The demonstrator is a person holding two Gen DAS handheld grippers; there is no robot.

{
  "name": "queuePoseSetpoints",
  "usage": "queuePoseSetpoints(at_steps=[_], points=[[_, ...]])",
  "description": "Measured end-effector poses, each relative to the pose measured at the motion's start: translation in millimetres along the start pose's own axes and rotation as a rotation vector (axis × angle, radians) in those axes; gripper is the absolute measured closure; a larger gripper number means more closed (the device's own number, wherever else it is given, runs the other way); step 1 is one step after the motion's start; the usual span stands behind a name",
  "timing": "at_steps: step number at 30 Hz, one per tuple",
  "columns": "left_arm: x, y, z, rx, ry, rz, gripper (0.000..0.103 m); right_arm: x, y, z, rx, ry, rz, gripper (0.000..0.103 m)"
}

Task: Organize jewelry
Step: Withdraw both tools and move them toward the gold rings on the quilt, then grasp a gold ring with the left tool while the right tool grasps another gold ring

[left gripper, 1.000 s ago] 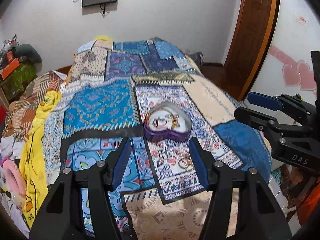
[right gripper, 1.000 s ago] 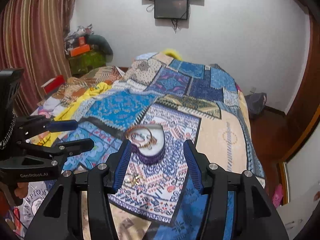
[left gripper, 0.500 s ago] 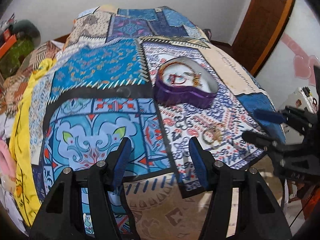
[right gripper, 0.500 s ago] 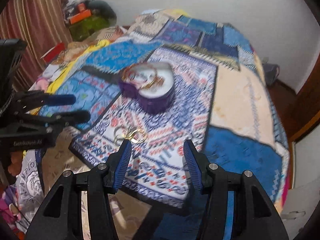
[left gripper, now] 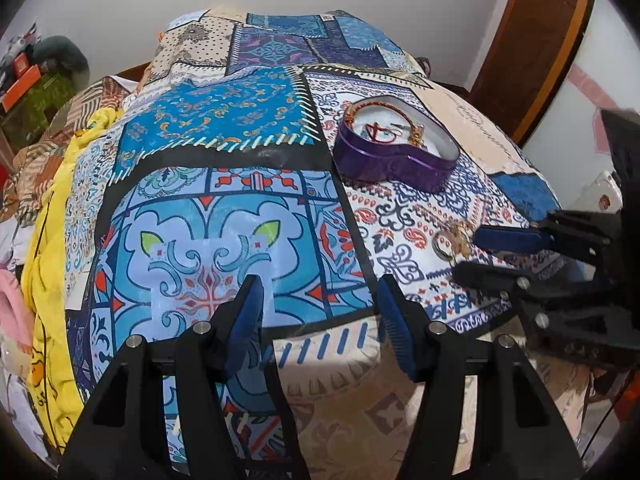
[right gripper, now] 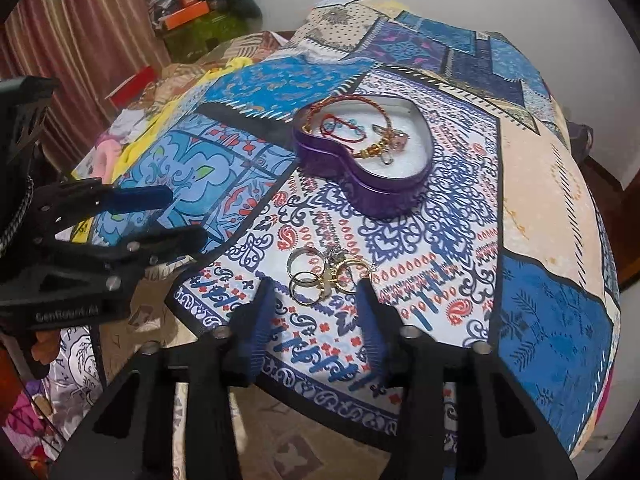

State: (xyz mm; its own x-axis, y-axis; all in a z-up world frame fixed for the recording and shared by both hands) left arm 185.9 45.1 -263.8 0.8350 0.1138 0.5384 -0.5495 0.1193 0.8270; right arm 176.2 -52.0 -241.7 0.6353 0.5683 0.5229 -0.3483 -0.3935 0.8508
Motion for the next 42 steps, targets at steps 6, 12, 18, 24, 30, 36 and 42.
queuePoseSetpoints(at_steps=[6,12,18,24,30,36,42], points=[[-3.4,1.0,6.8,-0.02,-0.012,-0.001,0.044,1.6,-4.7,-2.3,-0.02,0.032,0.0,0.083],[0.4,-0.2,19.9,-0.057,-0.028,-0.01,0.044,4.2,1.5,1.6,-0.02,0.015,0.025,0.083],[4.7,-8.7,41.7,-0.086,-0.065,-0.028,0.044,4.1,22.9,24.7,-0.045,-0.043,0.079,0.083],[7.6,-22.0,66.6,-0.109,-0.117,-0.052,0.044,-0.6,34.7,48.9,-0.086,-0.091,0.103,0.083],[12.6,-30.7,78.6,-0.09,-0.151,-0.037,0.056,-6.9,38.0,60.6,-0.084,-0.128,0.11,0.083],[17.5,-29.6,77.7,-0.093,-0.155,-0.023,0.083,-9.0,39.3,61.5,-0.078,-0.13,0.114,0.083],[26.2,-18.9,69.6,-0.105,-0.133,0.004,0.083,-1.9,45.3,62.5,-0.079,-0.127,0.138,0.083]])
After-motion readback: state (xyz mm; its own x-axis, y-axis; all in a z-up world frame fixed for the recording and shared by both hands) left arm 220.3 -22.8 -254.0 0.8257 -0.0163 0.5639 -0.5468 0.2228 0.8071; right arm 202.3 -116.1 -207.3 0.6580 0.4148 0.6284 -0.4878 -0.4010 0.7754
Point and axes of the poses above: each gripper's, at about its wrist camera, not at the fingertips, and y roughly against the way its jaws point, z to its right, x to its top, the point moved 7 cm from there along -y, roughly the way its jaws point, and after that the axes turned 5 degrees about y, right-handed, at the moved point
